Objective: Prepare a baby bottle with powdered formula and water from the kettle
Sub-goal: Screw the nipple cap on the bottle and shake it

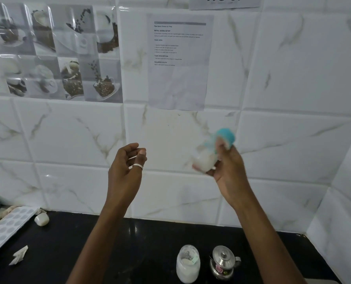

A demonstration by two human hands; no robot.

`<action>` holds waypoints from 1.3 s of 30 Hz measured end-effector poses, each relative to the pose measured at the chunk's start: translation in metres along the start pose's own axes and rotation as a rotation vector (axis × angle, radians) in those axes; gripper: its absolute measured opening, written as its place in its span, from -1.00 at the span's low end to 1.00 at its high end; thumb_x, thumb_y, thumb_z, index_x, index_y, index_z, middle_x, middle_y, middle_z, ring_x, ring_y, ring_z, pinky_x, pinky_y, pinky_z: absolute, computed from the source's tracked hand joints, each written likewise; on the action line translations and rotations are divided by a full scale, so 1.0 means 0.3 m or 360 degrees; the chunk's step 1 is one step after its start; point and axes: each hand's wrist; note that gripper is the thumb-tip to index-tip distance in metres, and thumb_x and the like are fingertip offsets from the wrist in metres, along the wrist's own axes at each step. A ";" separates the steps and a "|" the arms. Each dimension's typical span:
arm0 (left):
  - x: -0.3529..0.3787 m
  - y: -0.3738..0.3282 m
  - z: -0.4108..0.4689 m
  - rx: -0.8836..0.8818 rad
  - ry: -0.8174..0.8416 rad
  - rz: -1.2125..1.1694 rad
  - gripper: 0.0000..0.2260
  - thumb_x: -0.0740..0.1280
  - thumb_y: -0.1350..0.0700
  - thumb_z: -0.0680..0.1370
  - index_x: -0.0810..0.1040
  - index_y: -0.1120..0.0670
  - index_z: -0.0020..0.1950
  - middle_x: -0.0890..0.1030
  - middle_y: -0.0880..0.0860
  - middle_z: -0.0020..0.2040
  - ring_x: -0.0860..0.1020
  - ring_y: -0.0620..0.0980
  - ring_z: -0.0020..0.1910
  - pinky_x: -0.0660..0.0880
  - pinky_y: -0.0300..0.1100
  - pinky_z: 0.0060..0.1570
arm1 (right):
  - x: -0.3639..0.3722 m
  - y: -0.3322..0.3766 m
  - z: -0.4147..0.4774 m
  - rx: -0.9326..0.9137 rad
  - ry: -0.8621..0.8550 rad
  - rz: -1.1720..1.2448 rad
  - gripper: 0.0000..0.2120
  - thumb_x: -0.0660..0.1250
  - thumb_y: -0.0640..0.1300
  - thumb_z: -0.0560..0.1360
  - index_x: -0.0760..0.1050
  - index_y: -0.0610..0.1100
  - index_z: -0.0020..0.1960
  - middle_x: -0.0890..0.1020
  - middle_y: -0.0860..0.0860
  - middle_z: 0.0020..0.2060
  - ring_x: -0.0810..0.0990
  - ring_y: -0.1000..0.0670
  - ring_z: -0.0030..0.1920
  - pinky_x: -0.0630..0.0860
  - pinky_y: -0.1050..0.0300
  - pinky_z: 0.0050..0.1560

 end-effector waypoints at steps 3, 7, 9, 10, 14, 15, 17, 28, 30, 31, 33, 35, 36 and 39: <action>-0.008 -0.001 0.002 0.0002 -0.0008 0.0009 -0.84 0.34 -0.01 0.67 0.52 -0.19 0.23 0.68 -0.15 0.13 0.66 -0.14 0.13 0.59 0.06 0.26 | 0.000 -0.008 0.009 -0.0027 -0.0065 0.0028 -0.41 0.37 0.04 0.48 0.34 -0.15 0.43 0.61 -0.18 0.24 0.68 -0.20 0.20 0.68 -0.25 0.02; -0.001 -0.003 -0.001 0.0017 0.0000 0.0015 -0.84 0.34 -0.04 0.66 0.51 -0.18 0.24 0.68 -0.15 0.13 0.66 -0.13 0.14 0.59 0.07 0.26 | -0.014 -0.015 -0.019 0.0100 0.0243 -0.0519 -0.47 0.46 0.10 0.43 0.44 -0.02 0.33 0.66 -0.07 0.14 0.68 -0.17 0.20 0.67 -0.25 0.05; -0.002 -0.002 -0.005 0.0018 0.0002 0.0009 -0.83 0.34 -0.04 0.66 0.52 -0.17 0.25 0.68 -0.15 0.13 0.66 -0.14 0.14 0.59 0.06 0.26 | -0.017 0.007 -0.009 0.0034 0.0065 -0.0143 -0.40 0.46 0.10 0.43 0.41 -0.11 0.38 0.65 -0.13 0.19 0.69 -0.17 0.18 0.68 -0.26 0.00; -0.005 -0.001 -0.006 0.0011 -0.0003 0.0004 -0.83 0.34 -0.03 0.66 0.52 -0.17 0.25 0.69 -0.15 0.13 0.66 -0.14 0.13 0.59 0.06 0.26 | -0.017 0.014 0.002 -0.0012 -0.0035 0.0049 -0.38 0.42 0.09 0.44 0.38 -0.15 0.41 0.63 -0.15 0.22 0.69 -0.17 0.19 0.68 -0.27 0.01; -0.001 0.001 -0.011 -0.0004 -0.0002 0.0004 -0.83 0.34 -0.02 0.67 0.52 -0.15 0.26 0.68 -0.14 0.13 0.67 -0.13 0.13 0.58 0.06 0.27 | -0.014 -0.014 -0.018 0.0039 0.0097 -0.0337 -0.35 0.46 0.17 0.39 0.38 -0.06 0.38 0.62 -0.15 0.23 0.69 -0.12 0.18 0.69 -0.18 0.03; 0.003 0.002 -0.013 -0.0006 0.0002 0.0005 -0.82 0.34 -0.02 0.67 0.52 -0.15 0.27 0.68 -0.14 0.13 0.66 -0.13 0.14 0.58 0.06 0.27 | -0.015 -0.024 -0.035 0.0124 0.0246 -0.0578 -0.39 0.46 0.16 0.41 0.39 -0.04 0.36 0.62 -0.16 0.23 0.70 -0.09 0.16 0.69 -0.10 0.01; 0.006 0.002 -0.018 -0.0004 0.0008 0.0013 -0.82 0.34 -0.03 0.67 0.52 -0.14 0.27 0.68 -0.15 0.13 0.66 -0.14 0.13 0.59 0.05 0.27 | -0.035 -0.030 -0.042 0.0215 0.0381 -0.0722 -0.44 0.49 0.11 0.46 0.41 -0.05 0.36 0.62 -0.17 0.23 0.70 -0.09 0.16 0.68 -0.06 -0.02; 0.004 -0.010 -0.015 -0.0006 -0.0010 0.0019 -0.83 0.34 -0.02 0.66 0.52 -0.15 0.25 0.68 -0.15 0.12 0.67 -0.15 0.12 0.59 0.05 0.26 | -0.030 -0.034 -0.018 0.0128 0.0200 -0.0443 -0.35 0.53 0.20 0.41 0.42 -0.04 0.38 0.64 -0.11 0.20 0.68 -0.17 0.20 0.65 -0.33 0.06; 0.001 -0.012 -0.017 0.0001 -0.0012 0.0016 -0.83 0.34 -0.02 0.66 0.52 -0.14 0.26 0.69 -0.16 0.11 0.67 -0.15 0.12 0.59 0.05 0.26 | -0.026 -0.008 -0.011 0.0037 0.0062 -0.0063 -0.36 0.50 0.15 0.42 0.42 -0.11 0.38 0.64 -0.14 0.17 0.70 -0.16 0.16 0.68 -0.27 -0.02; -0.001 -0.012 -0.017 0.0005 -0.0012 0.0018 -0.82 0.34 -0.02 0.66 0.52 -0.14 0.26 0.69 -0.15 0.11 0.66 -0.15 0.12 0.59 0.05 0.26 | -0.023 0.006 -0.004 -0.0025 -0.0032 0.0151 -0.41 0.43 0.10 0.46 0.40 -0.15 0.38 0.65 -0.14 0.16 0.70 -0.16 0.15 0.68 -0.24 -0.05; -0.002 -0.013 -0.017 0.0008 -0.0012 0.0026 -0.82 0.34 -0.02 0.67 0.52 -0.13 0.27 0.68 -0.15 0.12 0.66 -0.14 0.12 0.59 0.05 0.26 | -0.017 0.008 0.011 -0.0111 -0.0109 0.0238 -0.45 0.35 0.06 0.51 0.37 -0.16 0.41 0.64 -0.15 0.18 0.69 -0.18 0.18 0.68 -0.26 0.00; 0.004 -0.014 -0.016 0.0001 -0.0012 0.0015 -0.82 0.34 -0.02 0.67 0.52 -0.14 0.27 0.68 -0.15 0.13 0.66 -0.12 0.14 0.58 0.07 0.27 | -0.003 -0.018 -0.007 -0.0014 0.0006 -0.0096 -0.47 0.40 0.10 0.49 0.40 -0.09 0.38 0.63 -0.18 0.21 0.69 -0.20 0.18 0.65 -0.34 0.06; 0.009 -0.015 -0.017 -0.0004 -0.0007 0.0007 -0.82 0.34 -0.01 0.67 0.52 -0.14 0.27 0.68 -0.15 0.13 0.66 -0.12 0.14 0.58 0.08 0.27 | 0.001 -0.034 -0.023 0.0076 0.0139 -0.0354 -0.48 0.43 0.12 0.46 0.42 -0.04 0.34 0.63 -0.17 0.22 0.69 -0.17 0.17 0.64 -0.34 0.07; 0.020 -0.018 -0.023 -0.0004 0.0011 0.0002 -0.80 0.34 -0.03 0.66 0.52 -0.13 0.29 0.68 -0.15 0.13 0.66 -0.12 0.15 0.58 0.06 0.27 | -0.004 -0.031 -0.033 0.0137 0.0229 -0.0507 -0.51 0.41 0.08 0.45 0.44 -0.03 0.33 0.64 -0.12 0.19 0.70 -0.12 0.15 0.69 -0.20 -0.01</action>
Point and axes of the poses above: each hand's wrist, its own z-axis towards the middle knuckle, its own x-axis out of the palm, y = z × x
